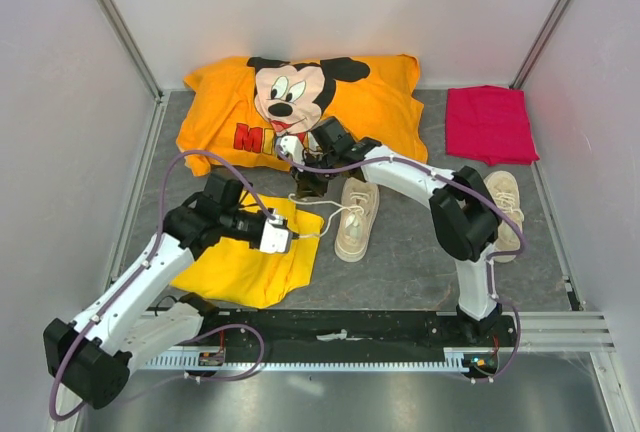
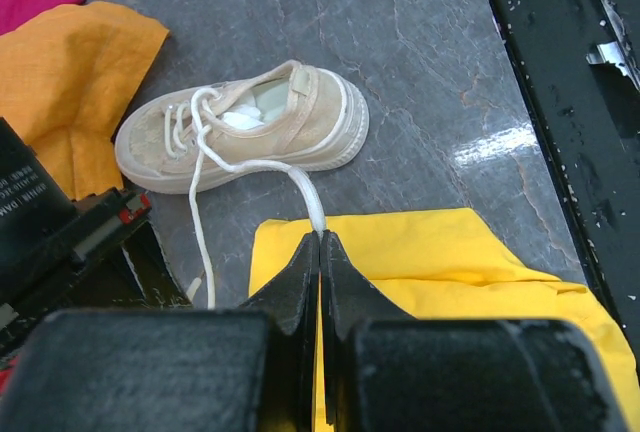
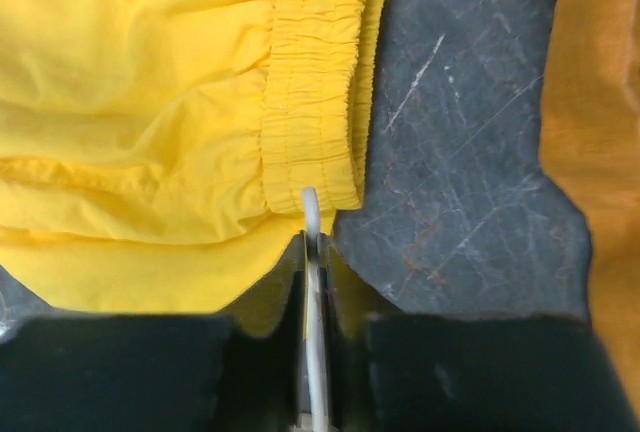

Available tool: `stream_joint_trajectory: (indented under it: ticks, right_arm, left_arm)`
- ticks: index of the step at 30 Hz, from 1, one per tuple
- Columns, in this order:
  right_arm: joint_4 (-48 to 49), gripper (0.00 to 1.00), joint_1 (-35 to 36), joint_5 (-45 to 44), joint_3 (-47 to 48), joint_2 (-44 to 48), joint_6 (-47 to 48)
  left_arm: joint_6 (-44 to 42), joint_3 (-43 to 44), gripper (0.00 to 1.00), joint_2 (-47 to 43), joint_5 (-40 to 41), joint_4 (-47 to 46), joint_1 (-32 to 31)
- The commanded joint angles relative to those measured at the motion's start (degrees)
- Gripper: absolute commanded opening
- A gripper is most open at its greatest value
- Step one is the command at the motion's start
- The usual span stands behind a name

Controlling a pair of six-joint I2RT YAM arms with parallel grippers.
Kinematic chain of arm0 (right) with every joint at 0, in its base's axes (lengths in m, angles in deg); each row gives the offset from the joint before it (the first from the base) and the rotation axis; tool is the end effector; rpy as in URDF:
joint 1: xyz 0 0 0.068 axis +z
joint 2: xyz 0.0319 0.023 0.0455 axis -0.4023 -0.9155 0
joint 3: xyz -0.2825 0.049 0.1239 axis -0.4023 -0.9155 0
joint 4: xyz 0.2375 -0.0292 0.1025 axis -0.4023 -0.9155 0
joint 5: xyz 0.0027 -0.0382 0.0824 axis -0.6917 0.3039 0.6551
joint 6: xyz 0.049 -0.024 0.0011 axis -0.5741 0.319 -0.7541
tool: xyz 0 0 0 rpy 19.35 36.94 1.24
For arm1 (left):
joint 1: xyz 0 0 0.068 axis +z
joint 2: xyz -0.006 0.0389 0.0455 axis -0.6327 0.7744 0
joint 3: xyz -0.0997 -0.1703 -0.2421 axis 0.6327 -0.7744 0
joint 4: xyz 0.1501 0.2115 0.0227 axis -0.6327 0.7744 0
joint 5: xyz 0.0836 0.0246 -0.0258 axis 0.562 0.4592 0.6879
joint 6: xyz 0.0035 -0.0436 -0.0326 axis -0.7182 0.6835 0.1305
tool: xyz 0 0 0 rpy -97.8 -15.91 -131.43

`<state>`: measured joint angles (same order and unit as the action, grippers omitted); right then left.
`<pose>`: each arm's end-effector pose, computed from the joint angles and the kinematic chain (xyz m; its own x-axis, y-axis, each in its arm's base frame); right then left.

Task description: Tie the shoes

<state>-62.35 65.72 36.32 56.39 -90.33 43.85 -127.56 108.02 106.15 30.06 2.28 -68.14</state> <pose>0.3315 0.3252 0.2714 -0.1566 -0.6027 -0.7824 -0.9857 0.1448 0.0858 0.1221 -0.0991 0.3180 0.4661 0.4273 -0.7747 0.8845 -0.2055 0.4188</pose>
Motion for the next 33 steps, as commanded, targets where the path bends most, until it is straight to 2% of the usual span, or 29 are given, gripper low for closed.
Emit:
stream_joint_trajectory:
  ticks: [1,4,7,8,10,11,15,20,22,26,27,33]
  right_arm:
    - [-0.35,0.31,-0.07,3.39,5.05,-1.34,-0.80]
    - [-1.41,0.62,-1.21,4.27,8.13,-0.64,-3.69]
    - [-2.02,0.77,-2.97,4.27,9.72,1.73,-4.76]
    - [-2.72,0.79,-3.41,3.66,9.89,2.52,-4.76]
    - [-3.34,0.80,-5.33,2.87,9.63,5.24,-4.76]
    - [-3.78,0.80,-6.04,2.34,8.67,6.21,-5.20]
    - [-4.13,0.79,-12.01,-1.52,3.58,13.67,-5.81]
    - [-4.75,0.76,-15.19,-5.57,-5.46,23.77,-4.94]
    - [-5.10,0.76,-15.19,-4.35,-7.93,26.51,-2.31]
    - [-4.58,0.74,-11.86,-4.95,-12.68,29.42,1.47]
    - [-4.66,0.73,-9.24,-5.39,-12.87,29.16,2.17]
    - [-3.52,0.68,-1.58,-9.61,-9.98,20.30,7.10]
  left_arm:
    - [1.92,-0.18,0.01,1.85,-1.48,-4.14,-0.56]
    - [2.18,0.78,0.01,4.21,-2.45,-6.33,-0.56]
    - [3.40,2.80,0.02,6.94,-3.24,-10.63,-0.56]
    - [5.50,3.50,0.02,8.95,-3.33,-12.22,-0.56]
    - [8.67,5.79,0.01,11.68,-3.24,-15.73,-0.47]
    - [13.82,6.67,0.01,14.92,-2.89,-20.80,-0.38]
    - [24.75,13.16,0.01,23.79,-2.71,-30.67,1.19]
    - [33.97,21.43,0.01,35.59,-0.18,-36.83,2.25]
    - [37.15,25.73,0.01,41.56,0.97,-38.42,3.83]
    - [44.71,31.44,0.01,48.69,2.56,-39.92,7.16]
    - [45.59,32.16,0.02,49.74,2.30,-39.92,7.52]
    - [52.18,36.03,0.01,56.52,-0.60,-39.92,9.37]
